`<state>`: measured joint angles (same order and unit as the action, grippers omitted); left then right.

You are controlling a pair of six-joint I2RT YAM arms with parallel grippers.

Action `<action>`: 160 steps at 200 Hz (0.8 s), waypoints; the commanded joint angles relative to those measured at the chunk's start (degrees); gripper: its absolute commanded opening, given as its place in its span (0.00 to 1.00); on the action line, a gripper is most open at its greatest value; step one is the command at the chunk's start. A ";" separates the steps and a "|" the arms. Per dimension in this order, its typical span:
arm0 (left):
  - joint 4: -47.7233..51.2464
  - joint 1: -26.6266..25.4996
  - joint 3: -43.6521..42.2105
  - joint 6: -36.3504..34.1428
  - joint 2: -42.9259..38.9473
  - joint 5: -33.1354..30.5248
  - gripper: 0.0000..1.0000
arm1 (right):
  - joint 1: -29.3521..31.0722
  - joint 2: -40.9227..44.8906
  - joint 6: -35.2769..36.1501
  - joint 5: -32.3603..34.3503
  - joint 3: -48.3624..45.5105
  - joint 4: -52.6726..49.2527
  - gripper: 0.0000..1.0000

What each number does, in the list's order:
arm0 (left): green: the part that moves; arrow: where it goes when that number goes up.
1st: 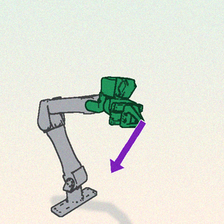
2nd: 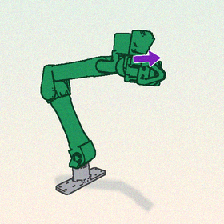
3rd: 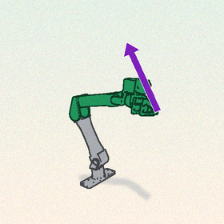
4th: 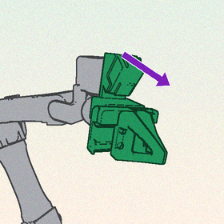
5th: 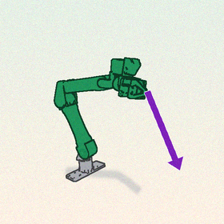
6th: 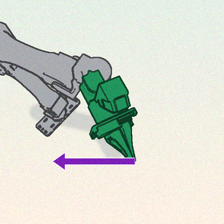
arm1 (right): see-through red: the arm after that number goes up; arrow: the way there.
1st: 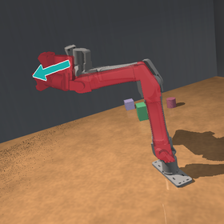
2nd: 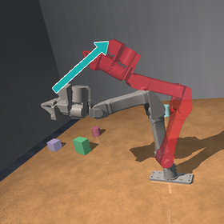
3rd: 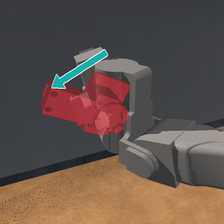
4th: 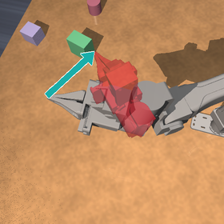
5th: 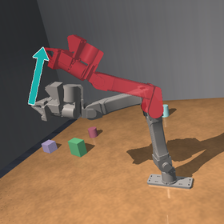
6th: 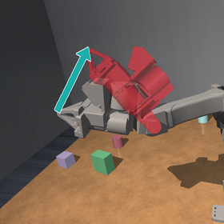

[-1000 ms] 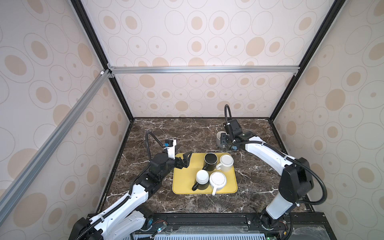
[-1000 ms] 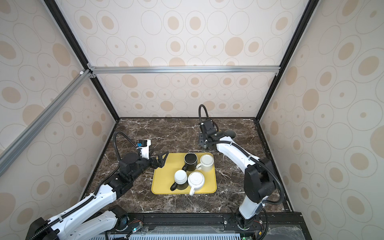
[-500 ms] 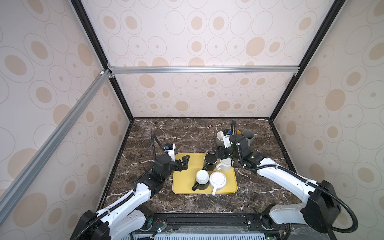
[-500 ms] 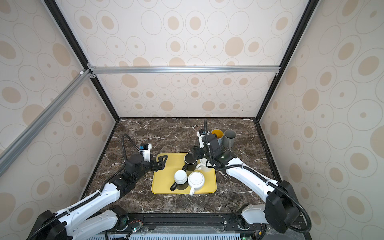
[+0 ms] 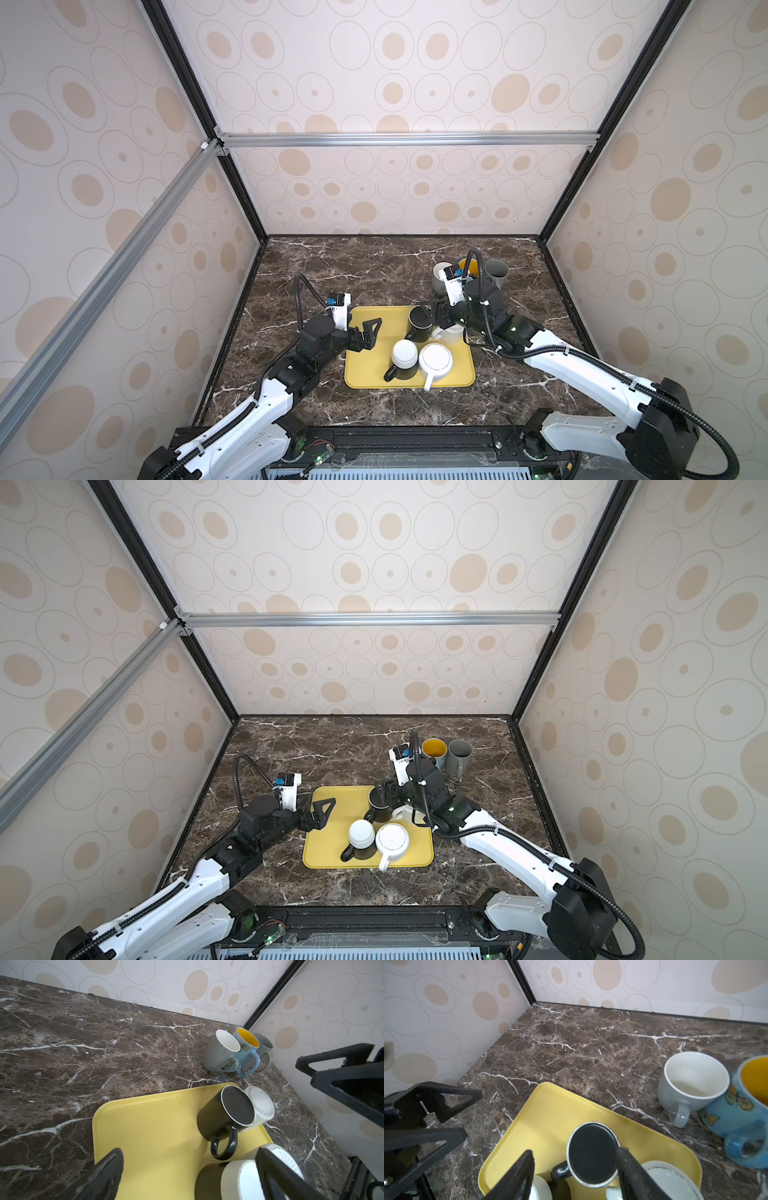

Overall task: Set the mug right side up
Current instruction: 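Lower the left gripper over the upside-down white mug on the tray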

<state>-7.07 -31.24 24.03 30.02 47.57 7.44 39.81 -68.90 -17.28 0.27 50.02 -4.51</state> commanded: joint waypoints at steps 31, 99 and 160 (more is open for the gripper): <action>5.85 -1.76 1.11 0.12 -0.94 3.41 1.00 | 0.21 -0.40 -3.98 4.47 0.15 -3.40 0.65; 18.19 -13.85 9.49 -3.27 4.50 -2.88 1.00 | 0.18 -0.37 -2.88 7.06 0.60 -5.33 0.63; 30.51 -16.75 19.54 -9.44 9.43 -6.85 0.91 | 0.20 2.41 -1.55 11.16 -0.57 -4.80 0.63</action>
<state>15.46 -46.61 38.35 25.21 55.44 4.40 39.81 -68.66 -19.86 8.54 50.04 -8.71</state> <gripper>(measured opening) 0.922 0.630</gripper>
